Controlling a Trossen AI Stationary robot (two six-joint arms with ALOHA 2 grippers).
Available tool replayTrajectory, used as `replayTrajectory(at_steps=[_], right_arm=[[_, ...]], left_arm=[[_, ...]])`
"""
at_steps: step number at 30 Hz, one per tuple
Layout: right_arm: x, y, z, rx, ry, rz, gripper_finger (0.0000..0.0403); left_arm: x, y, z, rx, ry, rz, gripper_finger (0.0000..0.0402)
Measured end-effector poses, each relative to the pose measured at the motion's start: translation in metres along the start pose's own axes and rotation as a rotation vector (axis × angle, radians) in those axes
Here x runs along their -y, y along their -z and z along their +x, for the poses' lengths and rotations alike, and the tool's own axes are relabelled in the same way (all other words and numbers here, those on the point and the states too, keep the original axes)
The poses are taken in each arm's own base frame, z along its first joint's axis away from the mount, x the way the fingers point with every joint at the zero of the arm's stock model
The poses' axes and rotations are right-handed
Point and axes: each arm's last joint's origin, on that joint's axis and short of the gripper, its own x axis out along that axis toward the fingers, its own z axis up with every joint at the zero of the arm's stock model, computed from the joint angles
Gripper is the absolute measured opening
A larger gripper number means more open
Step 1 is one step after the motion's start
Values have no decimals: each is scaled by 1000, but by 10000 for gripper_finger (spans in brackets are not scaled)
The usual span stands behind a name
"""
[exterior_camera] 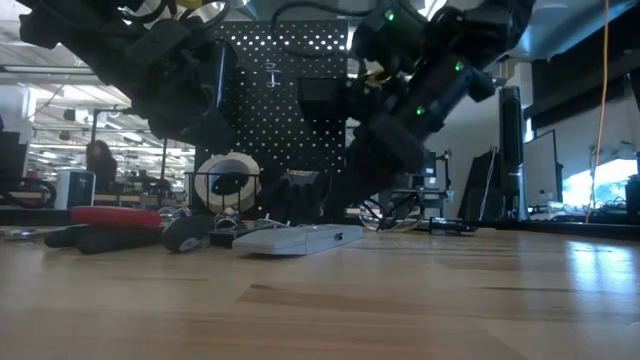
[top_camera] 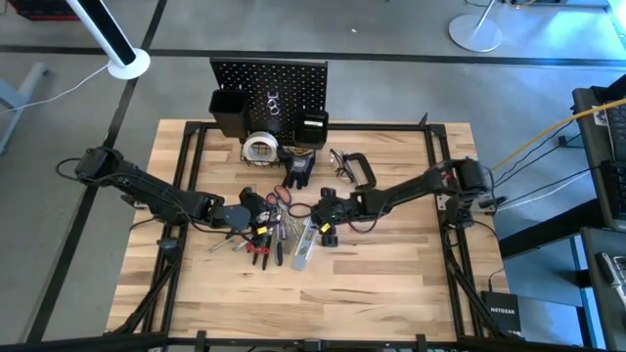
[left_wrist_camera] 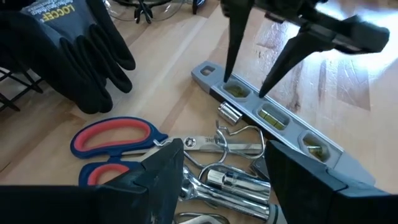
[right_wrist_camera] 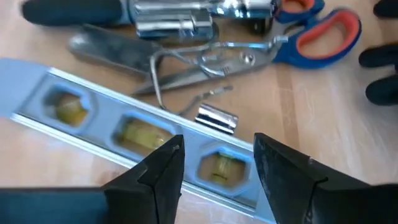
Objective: Hang tools onto peg board
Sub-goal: Put the socket into the right black bin on the pegboard
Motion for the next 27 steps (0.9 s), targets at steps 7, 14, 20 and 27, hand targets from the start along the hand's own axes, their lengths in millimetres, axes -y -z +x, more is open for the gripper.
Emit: replayTrajectory(at_steps=[7,14,20,27], right_arm=[[0,7,1,-63,4,-10,193],[1,12,-6,-155,1,-48,193],[2,13,-25,-232,0,-90,193],[7,-14,-32,-57,62,93,193]], left_arm=[[0,0,0,0,0,1,214],[0,0,0,0,0,2,214],[0,0,0,0,0,-4,214],[0,0,0,0,0,-1,214]])
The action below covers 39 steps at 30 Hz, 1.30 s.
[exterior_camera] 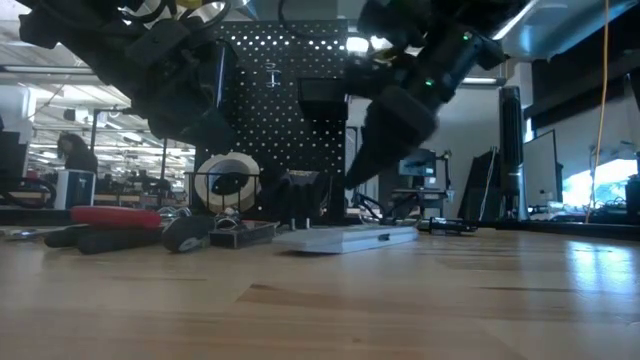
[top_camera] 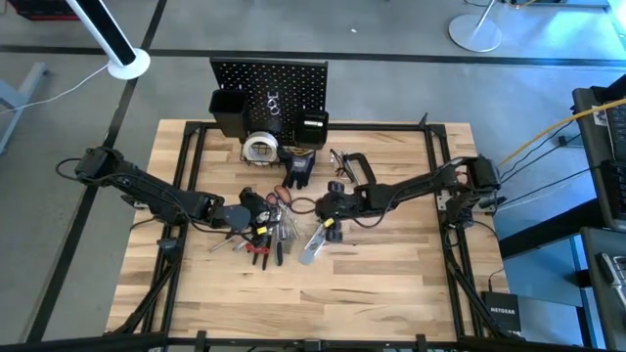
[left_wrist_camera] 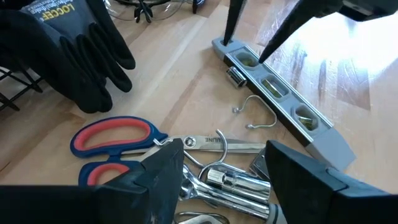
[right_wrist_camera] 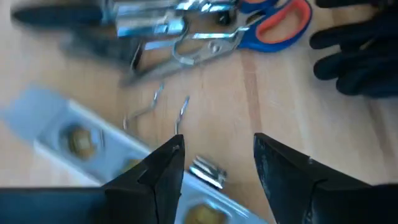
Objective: Hang tools onto peg board
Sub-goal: Put the socket into the right black bin on the pegboard
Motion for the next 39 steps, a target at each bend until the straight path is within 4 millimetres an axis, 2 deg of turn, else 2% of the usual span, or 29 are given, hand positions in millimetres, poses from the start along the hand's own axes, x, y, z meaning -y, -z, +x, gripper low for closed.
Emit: replayTrajectory(at_steps=[5,9,19,28,31,36,39], right_arm=[[4,-1,4,11,-17,263,193],[3,7,13,-43,-4,344,193],[0,21,34,-117,1,355,193],[0,23,37,-126,-11,355,191],[0,23,37,-128,-16,354,173],[5,23,38,-130,-5,355,114],[8,23,38,-123,18,343,108]], left_arm=[[0,0,0,0,0,-12,214],[0,0,0,1,0,-13,214],[0,0,0,1,1,-16,214],[0,0,0,1,0,-16,214],[0,0,0,1,0,-16,214],[0,0,0,1,0,-16,214],[0,0,0,1,0,-16,214]])
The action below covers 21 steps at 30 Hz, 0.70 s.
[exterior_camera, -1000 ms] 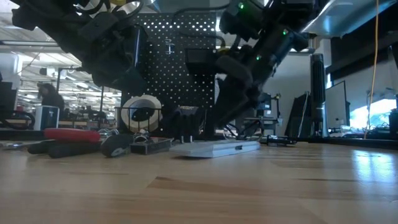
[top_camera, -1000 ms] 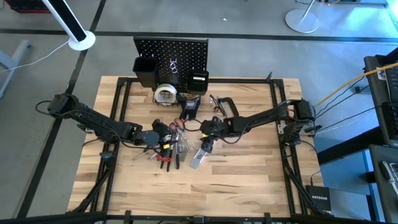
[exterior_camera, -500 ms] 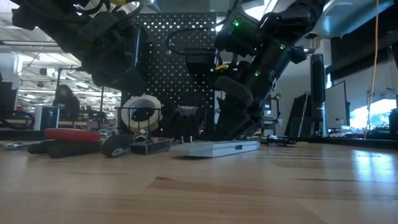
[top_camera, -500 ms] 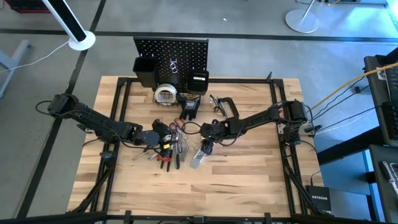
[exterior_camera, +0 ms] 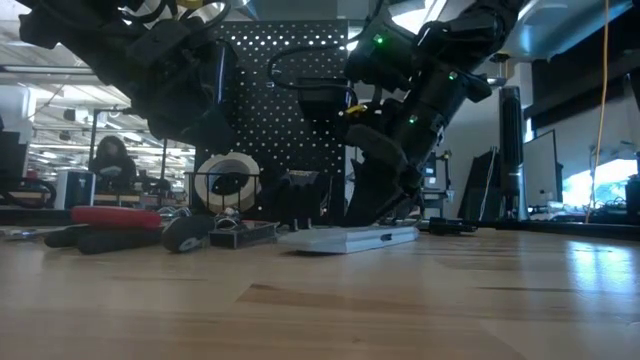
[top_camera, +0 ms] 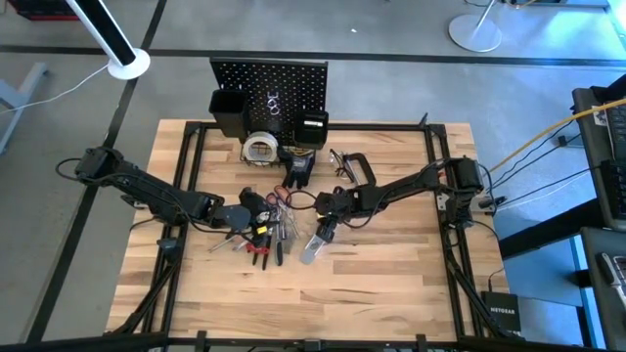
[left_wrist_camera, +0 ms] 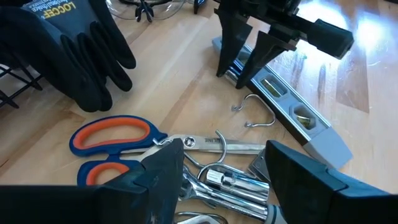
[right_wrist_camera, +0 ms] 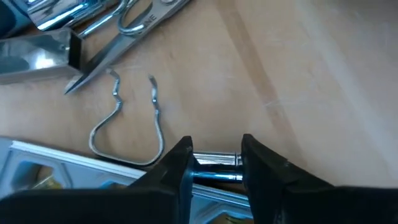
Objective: Hang tools onto peg board
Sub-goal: Put the socket into the right black bin on the pegboard
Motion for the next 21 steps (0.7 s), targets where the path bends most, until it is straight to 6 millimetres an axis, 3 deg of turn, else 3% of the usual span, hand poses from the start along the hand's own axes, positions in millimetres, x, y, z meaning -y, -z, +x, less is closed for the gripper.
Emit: replayTrajectory(at_steps=[21], right_arm=[[-7,-20,-1,238,-28,-92,114]], left_arm=[[0,0,0,6,-12,1,214]])
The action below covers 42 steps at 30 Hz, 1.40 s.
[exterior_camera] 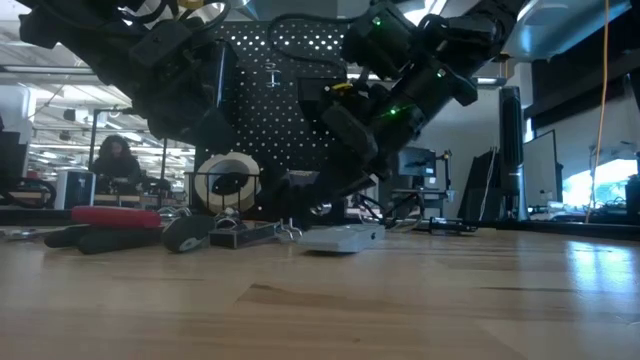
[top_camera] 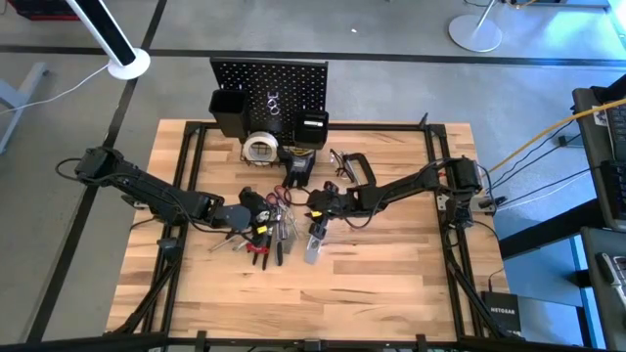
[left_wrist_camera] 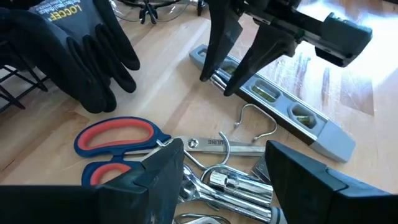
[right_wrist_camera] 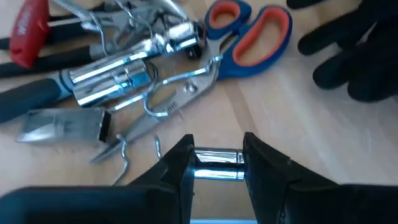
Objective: Hang tools onto peg board
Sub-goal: Put the socket into the right black bin on the pegboard
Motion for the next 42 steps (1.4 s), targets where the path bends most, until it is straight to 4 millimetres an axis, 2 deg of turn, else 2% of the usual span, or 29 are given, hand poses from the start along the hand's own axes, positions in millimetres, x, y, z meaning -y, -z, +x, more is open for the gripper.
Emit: replayTrajectory(at_steps=[5,10,14,22,26,29,36,42], right_arm=[[-1,-8,-9,30,-23,-15,113],[-2,-26,-34,102,-46,-48,113],[-2,-43,-59,181,-61,-80,113],[2,-74,-122,377,-28,-164,113],[12,-93,-151,469,32,-183,113],[21,-108,-166,523,66,-191,113],[44,-141,-188,621,152,-198,113],[68,-154,-197,652,231,-186,113]], left_arm=[[0,0,0,2,-3,12,214],[0,0,0,3,-4,12,214],[0,0,0,3,-6,13,214],[0,0,0,3,-6,16,214],[0,0,0,8,-12,27,214],[0,0,0,8,-12,28,214],[0,-1,0,10,-12,3,214],[-1,-1,0,12,-16,-7,214]])
